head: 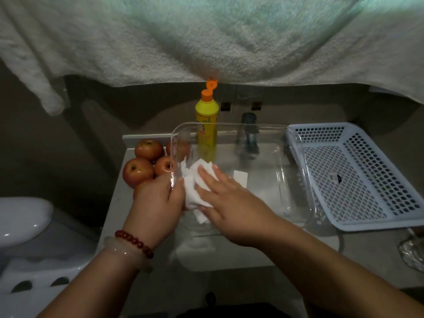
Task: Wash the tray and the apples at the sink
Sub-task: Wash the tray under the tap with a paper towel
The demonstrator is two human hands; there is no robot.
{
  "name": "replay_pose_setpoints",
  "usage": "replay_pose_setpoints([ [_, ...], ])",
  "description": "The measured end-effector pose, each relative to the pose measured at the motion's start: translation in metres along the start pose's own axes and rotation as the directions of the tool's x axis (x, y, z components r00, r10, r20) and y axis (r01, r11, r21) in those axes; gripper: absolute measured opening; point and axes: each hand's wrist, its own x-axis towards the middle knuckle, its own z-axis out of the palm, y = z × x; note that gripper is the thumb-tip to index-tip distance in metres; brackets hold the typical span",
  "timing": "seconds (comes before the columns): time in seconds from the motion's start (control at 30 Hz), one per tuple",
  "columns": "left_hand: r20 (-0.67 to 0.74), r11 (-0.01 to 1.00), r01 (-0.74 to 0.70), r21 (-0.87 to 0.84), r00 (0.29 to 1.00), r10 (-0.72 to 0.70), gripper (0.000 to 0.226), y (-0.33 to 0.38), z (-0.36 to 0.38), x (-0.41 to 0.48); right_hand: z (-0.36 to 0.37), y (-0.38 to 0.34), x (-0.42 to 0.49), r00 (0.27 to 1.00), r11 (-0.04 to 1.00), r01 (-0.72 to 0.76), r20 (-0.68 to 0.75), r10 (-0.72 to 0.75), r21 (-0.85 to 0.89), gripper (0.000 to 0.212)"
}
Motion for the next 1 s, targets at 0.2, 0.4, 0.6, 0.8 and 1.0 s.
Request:
replay_pose_setpoints([
  [0.2,-0.066,0.995,0.023,-0.096,0.997,-0.029,0.029,-0.003,-0.005,0.0,-0.011,0.035,-0.025,0.942,0.945,-0.326,-0.091,0.322,-0.033,0.055],
  [0.4,-0.096,0.997,-0.043,0.07,0.994,0.05,0.022,0.005,-0.003,0.01,0.016,-0.025,-0.019,0.974,0.995,0.068,-0.211,-0.084,-0.079,0.051],
  [0.6,-0.094,0.995,-0.019,0.102,0.995,0.029,0.026,-0.009,-0.017,0.018,0.007,0.056,-0.053,0.968,0.967,-0.134,-0.238,0.081,-0.216,0.05],
  [0.8,-0.044,0.995,-0.01,0.1,0.999,0.015,0.022,-0.004,-0.02,0.014,-0.021,0.04,-0.053,0.709,0.948,-0.16,-0.636,0.304,0.275,0.048],
  [1.0,-0.019,0.982,-0.126,0.14,0.991,0.13,0.021,0.012,-0.001,0.008,-0.047,0.013,0.035,0.735,0.984,-0.156,-0.675,0.056,-0.088,0.06],
])
